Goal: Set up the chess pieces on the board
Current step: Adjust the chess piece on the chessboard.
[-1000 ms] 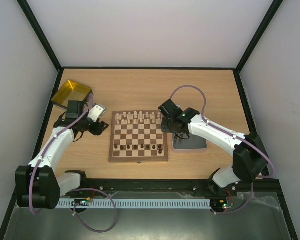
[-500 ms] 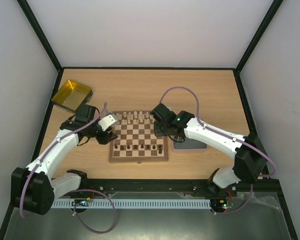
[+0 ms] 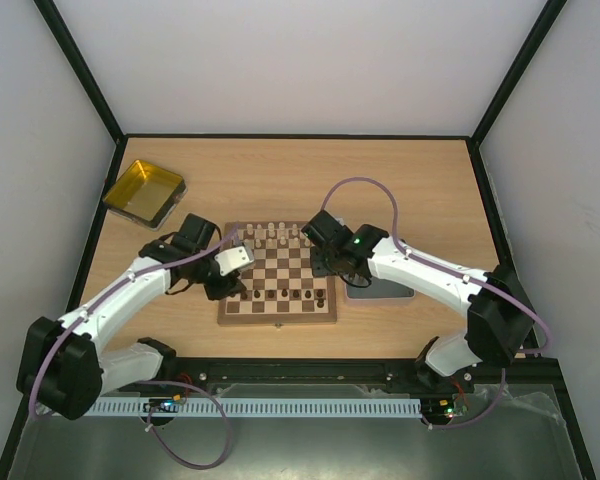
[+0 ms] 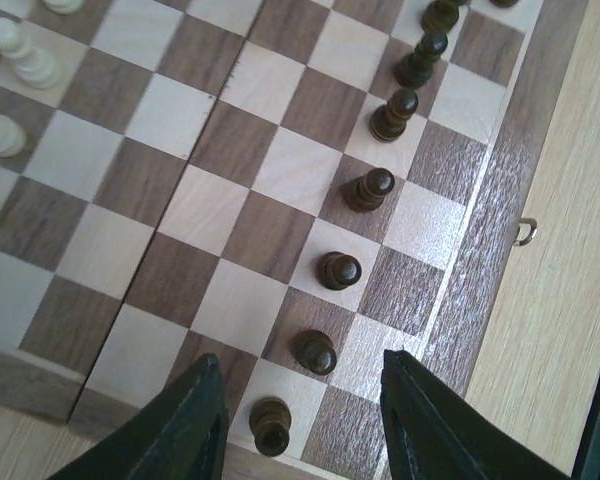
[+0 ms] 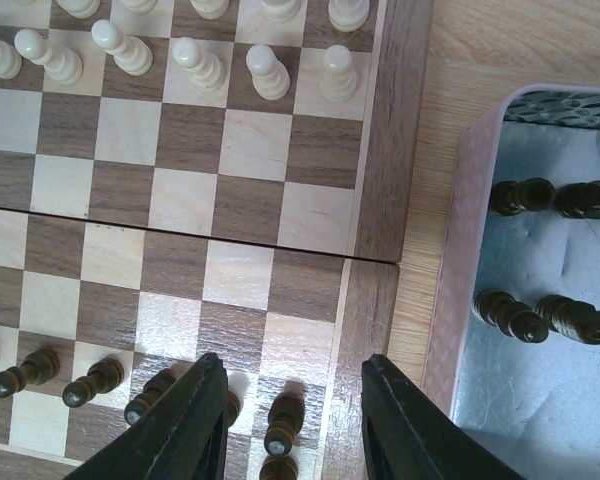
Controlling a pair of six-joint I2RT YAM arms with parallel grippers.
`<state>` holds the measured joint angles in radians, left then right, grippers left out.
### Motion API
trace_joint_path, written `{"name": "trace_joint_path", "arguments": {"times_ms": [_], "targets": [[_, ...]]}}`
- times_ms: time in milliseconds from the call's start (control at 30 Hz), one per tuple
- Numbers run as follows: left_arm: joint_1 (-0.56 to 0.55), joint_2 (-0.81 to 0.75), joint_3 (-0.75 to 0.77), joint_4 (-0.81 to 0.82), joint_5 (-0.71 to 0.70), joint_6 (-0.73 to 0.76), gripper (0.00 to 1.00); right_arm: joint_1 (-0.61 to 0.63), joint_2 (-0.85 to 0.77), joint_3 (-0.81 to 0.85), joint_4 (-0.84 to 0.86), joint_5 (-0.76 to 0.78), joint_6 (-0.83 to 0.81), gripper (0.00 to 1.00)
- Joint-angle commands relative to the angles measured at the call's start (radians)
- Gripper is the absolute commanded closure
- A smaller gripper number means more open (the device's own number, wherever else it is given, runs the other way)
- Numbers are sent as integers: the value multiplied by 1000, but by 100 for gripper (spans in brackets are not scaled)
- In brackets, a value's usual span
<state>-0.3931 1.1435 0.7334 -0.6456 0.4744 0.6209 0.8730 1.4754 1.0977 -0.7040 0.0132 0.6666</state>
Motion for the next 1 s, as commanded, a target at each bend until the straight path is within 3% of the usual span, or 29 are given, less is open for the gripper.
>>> {"name": "trace_joint_path", "arguments": {"times_ms": [0, 100, 400, 967], "targets": [[-41, 43, -25, 24, -53, 7, 59, 6, -13, -25, 11, 5, 12, 64], [-70, 74, -36, 56, -87, 4, 69, 5, -15, -33, 18, 2, 14, 64], [-112, 144, -41, 105, -151, -16, 76, 5, -28, -64, 34, 1, 20, 64], [-127, 131, -55, 102, -165, -32, 80, 5, -42, -105, 54, -1, 30, 63]]}}
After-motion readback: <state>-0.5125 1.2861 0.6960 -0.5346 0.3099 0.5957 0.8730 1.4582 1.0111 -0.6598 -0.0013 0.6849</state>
